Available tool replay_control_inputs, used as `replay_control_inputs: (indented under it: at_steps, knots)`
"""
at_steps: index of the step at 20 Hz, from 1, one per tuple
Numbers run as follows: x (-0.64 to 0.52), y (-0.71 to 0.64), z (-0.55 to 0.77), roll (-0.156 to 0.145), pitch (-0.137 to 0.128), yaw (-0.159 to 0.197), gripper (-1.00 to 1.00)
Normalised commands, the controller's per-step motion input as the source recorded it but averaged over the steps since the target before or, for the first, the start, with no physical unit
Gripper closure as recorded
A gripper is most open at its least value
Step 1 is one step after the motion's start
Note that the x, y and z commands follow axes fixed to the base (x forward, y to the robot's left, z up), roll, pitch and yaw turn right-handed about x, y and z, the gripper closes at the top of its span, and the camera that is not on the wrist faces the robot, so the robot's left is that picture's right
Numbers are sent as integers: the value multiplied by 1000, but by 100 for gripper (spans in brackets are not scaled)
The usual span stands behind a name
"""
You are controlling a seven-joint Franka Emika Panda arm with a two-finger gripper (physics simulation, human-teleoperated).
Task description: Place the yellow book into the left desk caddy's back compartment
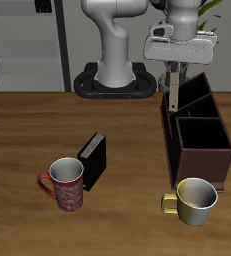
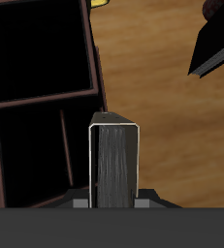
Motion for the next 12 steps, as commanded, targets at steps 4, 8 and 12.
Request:
replay_control_inputs:
  at_steps: [4, 8, 12]
  knots:
    - [64, 217, 3, 35, 19, 28, 100]
    - [114, 137, -21, 36, 36, 13, 100]
    - [103, 98, -24, 12, 18, 3, 100]
